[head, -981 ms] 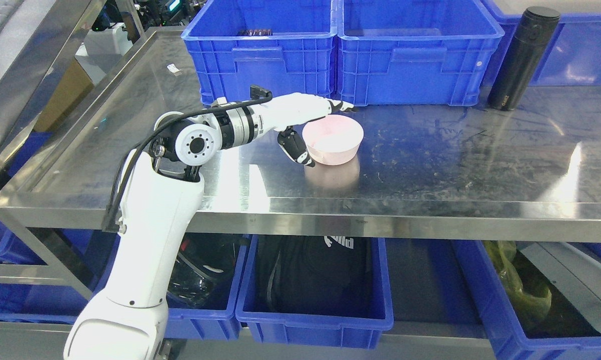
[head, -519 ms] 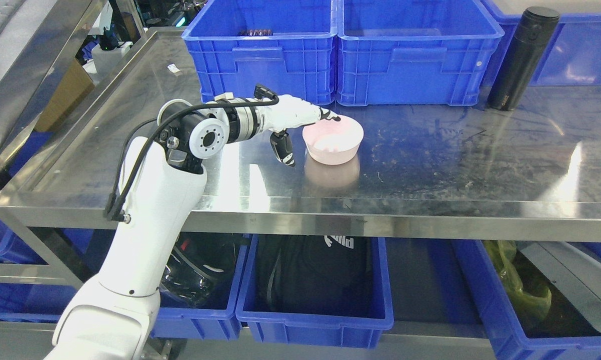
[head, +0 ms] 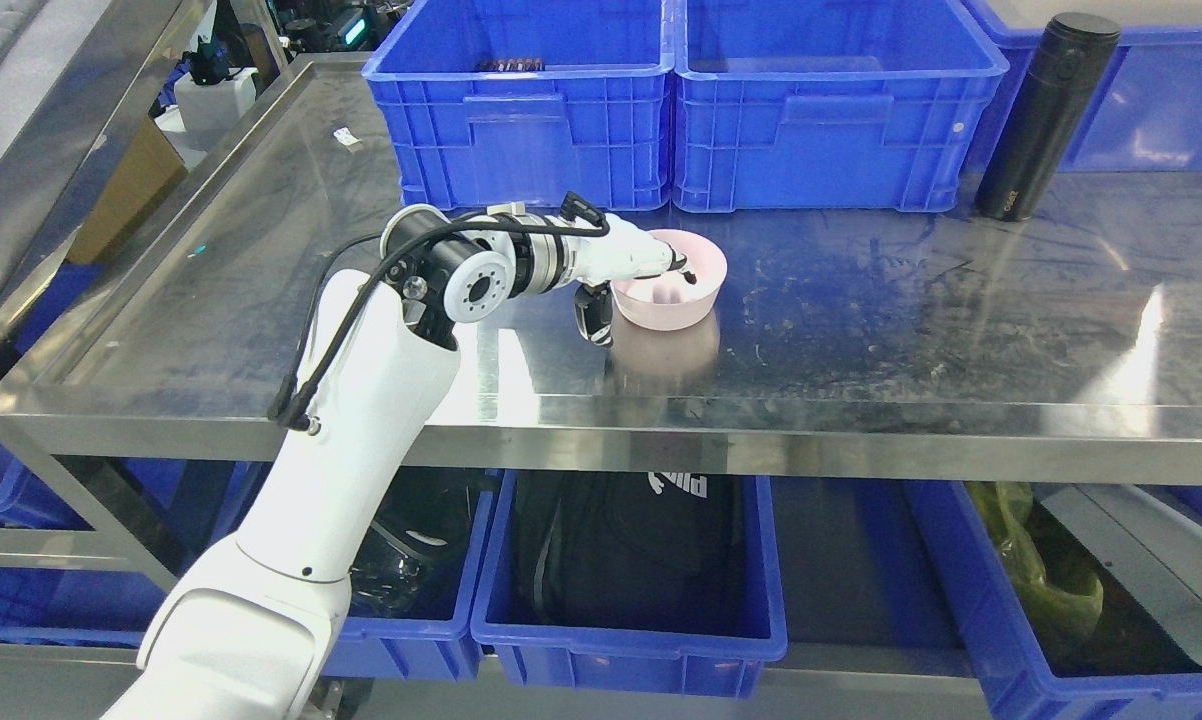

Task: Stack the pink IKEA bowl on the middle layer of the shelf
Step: 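Close the left hand fingers on the pink bowl's rim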

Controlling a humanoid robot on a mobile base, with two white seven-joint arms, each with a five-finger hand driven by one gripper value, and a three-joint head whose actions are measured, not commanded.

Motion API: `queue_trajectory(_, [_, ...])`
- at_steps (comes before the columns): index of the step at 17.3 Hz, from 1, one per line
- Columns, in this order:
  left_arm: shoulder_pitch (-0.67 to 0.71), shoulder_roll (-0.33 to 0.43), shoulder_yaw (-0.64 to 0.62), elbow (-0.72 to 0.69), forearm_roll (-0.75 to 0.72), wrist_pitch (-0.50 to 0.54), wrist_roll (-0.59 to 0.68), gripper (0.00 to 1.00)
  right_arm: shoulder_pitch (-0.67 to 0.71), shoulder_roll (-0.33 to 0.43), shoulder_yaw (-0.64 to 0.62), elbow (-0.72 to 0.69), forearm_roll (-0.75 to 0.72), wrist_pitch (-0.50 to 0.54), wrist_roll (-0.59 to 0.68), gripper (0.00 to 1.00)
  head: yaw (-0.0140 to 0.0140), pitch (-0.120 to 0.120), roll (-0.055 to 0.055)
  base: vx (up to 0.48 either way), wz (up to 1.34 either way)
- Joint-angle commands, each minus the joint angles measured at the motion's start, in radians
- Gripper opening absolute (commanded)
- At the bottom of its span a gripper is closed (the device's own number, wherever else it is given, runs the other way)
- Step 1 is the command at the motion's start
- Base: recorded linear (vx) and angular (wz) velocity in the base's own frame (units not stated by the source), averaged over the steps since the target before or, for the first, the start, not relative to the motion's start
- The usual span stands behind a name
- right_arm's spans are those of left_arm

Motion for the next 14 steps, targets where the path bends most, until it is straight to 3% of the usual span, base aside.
queue_trajectory(1, [-0.009, -0.068, -0.028, 0.113, -0.053, -0.003, 0.002, 0.71, 0.0, -0.017, 0.003, -0.017, 0.001, 0.001, 0.001, 1.0, 0.0, 0.0, 0.0, 0.0, 0.0])
queue_trajectory(3, [-0.009, -0.087, -0.008, 0.124, -0.053, -0.038, 0.001, 0.59, 0.0, -0.017, 0.005, -0.017, 0.001, 0.001, 0.001, 1.0, 0.0, 0.0, 0.0, 0.0, 0.0])
queue_trajectory(8, [-0.002, -0.087, 0.086, 0.147, -0.021, -0.254, -0.015, 0.03, 0.0, -0.017, 0.005, -0.017, -0.001, 0.001, 0.001, 1.0, 0.0, 0.0, 0.0, 0.0, 0.0])
queue_trajectory(14, [-0.007, -0.087, 0.207, 0.145, 0.105, -0.304, -0.036, 0.0, 0.0, -0.017, 0.005, -0.017, 0.001, 0.001, 0.001, 1.0, 0.0, 0.0, 0.0, 0.008, 0.01])
